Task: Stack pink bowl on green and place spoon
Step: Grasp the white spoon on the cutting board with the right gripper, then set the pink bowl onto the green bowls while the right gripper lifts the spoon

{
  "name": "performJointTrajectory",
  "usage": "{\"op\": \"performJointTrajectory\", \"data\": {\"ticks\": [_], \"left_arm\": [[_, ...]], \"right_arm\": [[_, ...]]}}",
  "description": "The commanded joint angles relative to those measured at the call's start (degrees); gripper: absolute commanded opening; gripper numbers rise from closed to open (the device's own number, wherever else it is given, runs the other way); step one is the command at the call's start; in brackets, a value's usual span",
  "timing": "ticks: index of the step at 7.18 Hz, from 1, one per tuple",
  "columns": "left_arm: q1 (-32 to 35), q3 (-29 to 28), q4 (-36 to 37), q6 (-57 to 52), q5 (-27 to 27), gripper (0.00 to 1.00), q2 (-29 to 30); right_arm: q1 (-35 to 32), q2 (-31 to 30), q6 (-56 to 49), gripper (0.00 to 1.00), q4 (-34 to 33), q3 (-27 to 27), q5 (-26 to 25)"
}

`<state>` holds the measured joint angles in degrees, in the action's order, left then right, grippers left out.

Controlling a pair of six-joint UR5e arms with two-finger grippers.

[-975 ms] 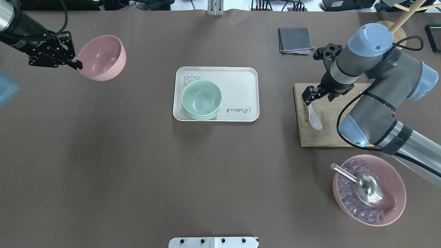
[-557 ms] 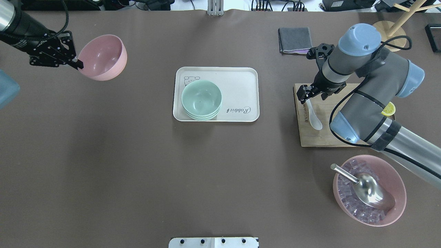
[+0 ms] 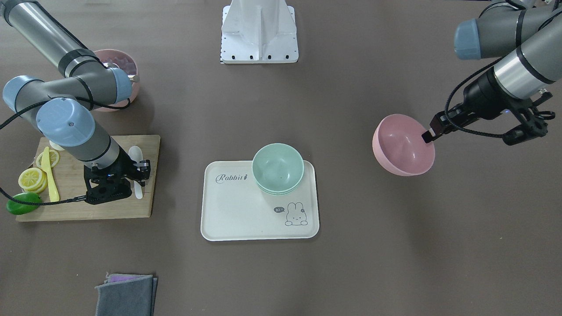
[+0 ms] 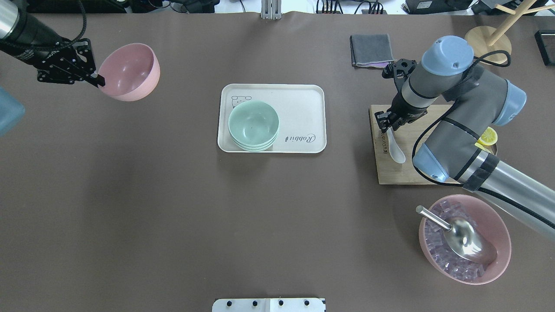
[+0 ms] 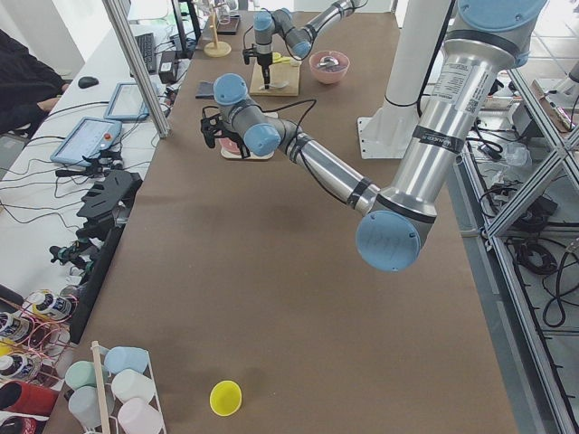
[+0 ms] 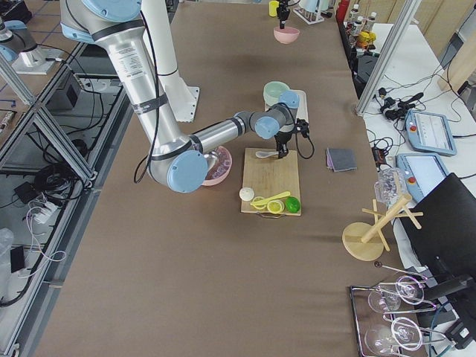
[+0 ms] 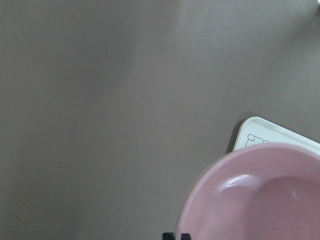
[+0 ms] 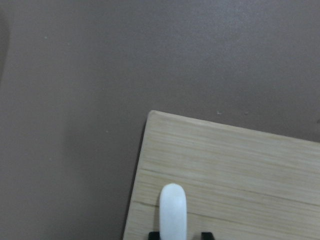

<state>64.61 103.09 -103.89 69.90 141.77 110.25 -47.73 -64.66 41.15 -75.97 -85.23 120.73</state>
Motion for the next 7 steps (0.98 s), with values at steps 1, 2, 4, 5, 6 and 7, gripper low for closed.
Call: {"op": "performJointTrajectory", "data": {"ticks": [1,2,4,5,6,7], "left_arm": [[-0.01,0.0,0.0,-0.03,0.0,0.0,-0.04],[-0.01,0.0,0.0,-0.03,0.09,0.0,0.05],[-0.01,0.18,0.09,1.19,0.7,0.0,1.96],[-1.4,-1.56,0.18,6.59,0.18,0.0,6.77],[-4.46,-3.67,-0.26,10.3,0.18,0.0,10.99],[-6.93,-5.51,-0.61,11.04,-1.83,0.0,13.38]], "right_arm": [[0.1,-0.02,0.07,0.14,0.03,-0.12,0.03],[0.1,-0.02,0.07,0.0,0.03,-0.12,0.03],[-1.73,1.37,0.25,0.0,-0.93,-0.64,0.73],[-4.62,2.34,0.25,0.0,-3.37,-1.34,2.91],[-9.09,3.66,0.25,0.0,-5.83,-1.43,7.8],[-12.96,3.67,0.16,0.0,-5.94,-1.43,11.33]]}}
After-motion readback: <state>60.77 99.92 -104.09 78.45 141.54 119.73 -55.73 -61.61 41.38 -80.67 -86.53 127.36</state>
